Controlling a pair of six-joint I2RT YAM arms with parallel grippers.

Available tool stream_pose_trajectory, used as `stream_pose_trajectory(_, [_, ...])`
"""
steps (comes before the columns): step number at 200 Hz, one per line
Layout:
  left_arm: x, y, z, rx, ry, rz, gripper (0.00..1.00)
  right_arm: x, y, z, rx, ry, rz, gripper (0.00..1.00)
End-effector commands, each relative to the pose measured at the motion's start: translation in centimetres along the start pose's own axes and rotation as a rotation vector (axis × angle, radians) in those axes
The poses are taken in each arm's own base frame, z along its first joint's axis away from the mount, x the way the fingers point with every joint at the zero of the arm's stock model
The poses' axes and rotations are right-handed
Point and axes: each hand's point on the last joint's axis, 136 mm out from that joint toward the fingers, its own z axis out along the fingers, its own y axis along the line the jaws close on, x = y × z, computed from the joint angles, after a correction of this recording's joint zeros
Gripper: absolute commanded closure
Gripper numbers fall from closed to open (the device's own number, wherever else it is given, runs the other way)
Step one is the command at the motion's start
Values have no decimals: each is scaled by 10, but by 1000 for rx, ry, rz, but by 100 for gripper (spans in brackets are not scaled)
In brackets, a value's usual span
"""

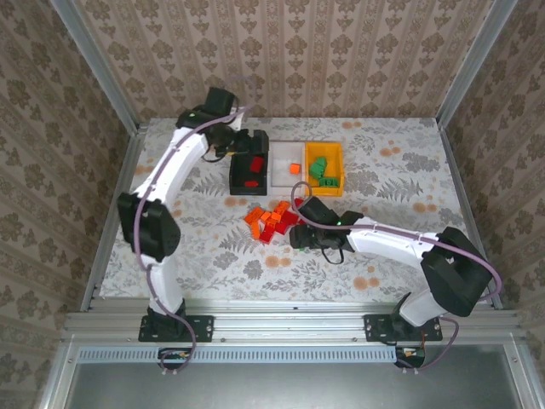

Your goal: Sort the legos into containers by color

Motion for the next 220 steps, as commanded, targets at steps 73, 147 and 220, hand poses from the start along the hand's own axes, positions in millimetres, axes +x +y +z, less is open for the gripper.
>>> stream_pose_trajectory(73, [34,27,-11,113,-24,-139,0,20,15,36,26,86,149,37])
stream_pose_trajectory(147, [39,19,-15,142,-32,-134,0,4,15,57,131,81,57,38])
stream_pose_trajectory(220, [40,20,-13,143,-27,-134,0,9,2,55,232,69,-78,57])
